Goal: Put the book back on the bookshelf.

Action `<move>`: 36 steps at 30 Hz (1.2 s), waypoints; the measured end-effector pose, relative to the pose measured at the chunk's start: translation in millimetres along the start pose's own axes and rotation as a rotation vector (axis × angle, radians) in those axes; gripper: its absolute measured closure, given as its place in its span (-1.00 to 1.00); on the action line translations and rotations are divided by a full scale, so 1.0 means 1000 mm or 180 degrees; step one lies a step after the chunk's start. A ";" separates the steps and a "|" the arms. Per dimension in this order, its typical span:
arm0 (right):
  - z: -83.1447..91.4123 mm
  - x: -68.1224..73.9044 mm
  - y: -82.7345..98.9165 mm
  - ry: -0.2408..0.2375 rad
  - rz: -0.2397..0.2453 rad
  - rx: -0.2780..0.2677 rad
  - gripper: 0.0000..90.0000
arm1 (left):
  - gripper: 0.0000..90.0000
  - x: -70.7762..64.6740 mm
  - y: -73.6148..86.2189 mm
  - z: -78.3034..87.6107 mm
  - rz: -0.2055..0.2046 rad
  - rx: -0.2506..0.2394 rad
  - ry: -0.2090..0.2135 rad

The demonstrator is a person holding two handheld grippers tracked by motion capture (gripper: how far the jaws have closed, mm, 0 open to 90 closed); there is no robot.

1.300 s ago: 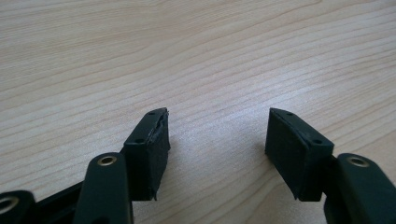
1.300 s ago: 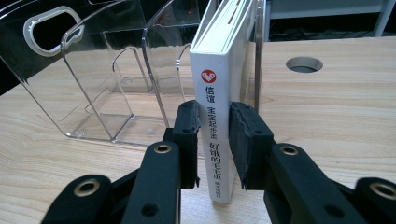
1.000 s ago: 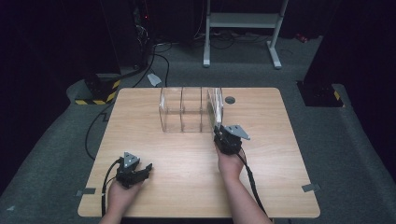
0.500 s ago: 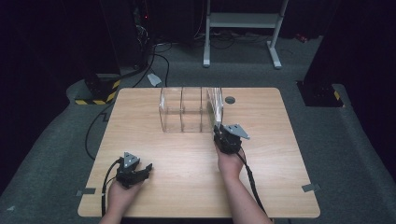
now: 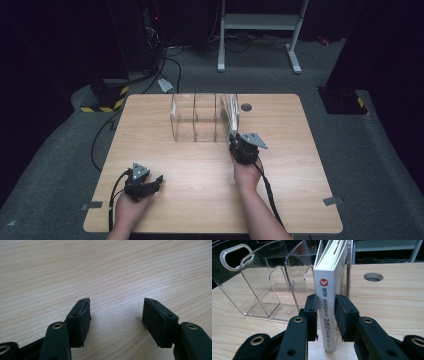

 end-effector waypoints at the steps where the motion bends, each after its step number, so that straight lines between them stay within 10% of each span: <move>1: 0.000 0.000 0.000 -0.0001 -0.0007 0.0001 0.59 | -0.12 0.000 0.000 0.000 0.0000 0.0000 0.0000; 11: 0.000 -0.001 -0.001 -0.0027 0.0006 -0.0008 0.50 | -0.12 0.000 0.000 0.000 -0.0002 -0.0001 0.0002; 21: 0.012 0.004 -0.005 -0.0257 0.0121 0.0034 -0.07 | -0.13 0.000 0.000 0.000 -0.0003 -0.0001 0.0003; 28: 0.028 0.005 -0.001 -0.0396 0.0418 0.0045 -0.18 | -0.15 -0.001 0.000 0.000 0.0007 0.0001 0.0013; 36: 0.054 -0.014 0.014 -0.0420 0.0384 0.0259 -0.34 | -0.16 -0.001 0.000 0.000 0.0006 0.0004 0.0015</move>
Point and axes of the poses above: each handheld gripper's, and its own axes: z roughly backward along the jaws, y roughly out of its underside, x roughly to its left, the point moved 9 cm from there along -z, roughly forward along the jaws, and after that the axes turned 2 degrees about z, right-handed, at the moved point
